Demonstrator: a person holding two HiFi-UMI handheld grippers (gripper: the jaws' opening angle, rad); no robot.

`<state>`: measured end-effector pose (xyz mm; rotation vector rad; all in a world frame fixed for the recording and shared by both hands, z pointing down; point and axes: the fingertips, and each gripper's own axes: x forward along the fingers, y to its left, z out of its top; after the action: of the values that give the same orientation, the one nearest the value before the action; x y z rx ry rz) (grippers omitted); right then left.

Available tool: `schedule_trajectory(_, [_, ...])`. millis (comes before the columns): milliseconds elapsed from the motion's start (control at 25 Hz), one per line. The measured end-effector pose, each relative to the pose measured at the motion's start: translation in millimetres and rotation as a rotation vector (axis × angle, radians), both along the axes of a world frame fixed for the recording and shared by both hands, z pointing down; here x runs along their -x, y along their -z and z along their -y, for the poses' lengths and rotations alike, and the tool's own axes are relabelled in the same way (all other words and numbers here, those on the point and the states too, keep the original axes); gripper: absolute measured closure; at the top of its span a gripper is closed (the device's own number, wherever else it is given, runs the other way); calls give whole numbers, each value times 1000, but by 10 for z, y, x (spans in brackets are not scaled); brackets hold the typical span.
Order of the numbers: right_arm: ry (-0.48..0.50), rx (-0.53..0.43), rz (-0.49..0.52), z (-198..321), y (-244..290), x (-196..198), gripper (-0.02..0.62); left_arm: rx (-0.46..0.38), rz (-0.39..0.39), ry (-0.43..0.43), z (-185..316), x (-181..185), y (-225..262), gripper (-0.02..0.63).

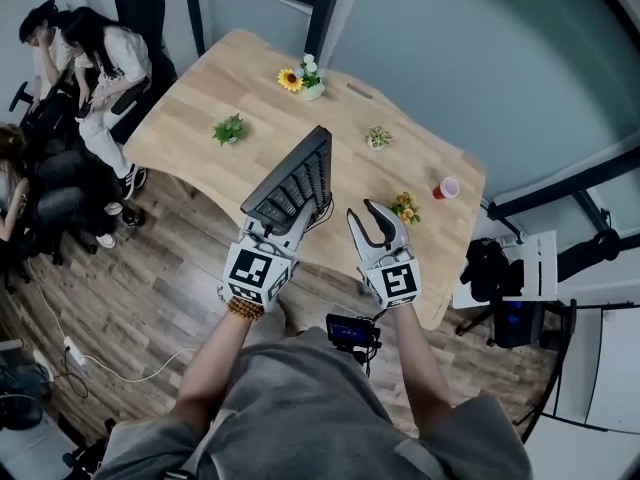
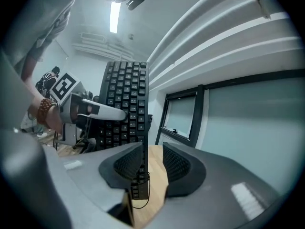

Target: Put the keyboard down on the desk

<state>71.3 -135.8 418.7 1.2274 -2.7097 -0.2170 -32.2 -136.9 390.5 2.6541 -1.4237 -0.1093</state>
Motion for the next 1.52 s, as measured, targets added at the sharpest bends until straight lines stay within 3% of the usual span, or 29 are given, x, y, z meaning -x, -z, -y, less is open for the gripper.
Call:
schedule_trajectory(160, [94, 11, -22, 240, -63, 191, 423, 3, -65, -59, 272, 132, -20, 512])
schedule_trajectory(280, [192, 54, -64, 392, -107, 360, 357, 31, -133, -81, 446, 250, -88, 512])
schedule_trajectory(480, [404, 127, -116, 660, -212, 683, 280, 26, -218, -168, 621, 293, -165, 512])
schedule_trajectory(760, [589, 221, -142, 924, -455, 953, 272, 36, -305, -235, 760, 279, -299, 512])
schedule_trajectory(1160, [679, 296, -205, 1109, -691, 1236, 283, 75, -548, -193, 960, 670, -557, 512])
schedule_trajectory(1520, [735, 508, -208, 981, -978, 1322, 303, 98, -626, -186, 865, 735, -744, 512])
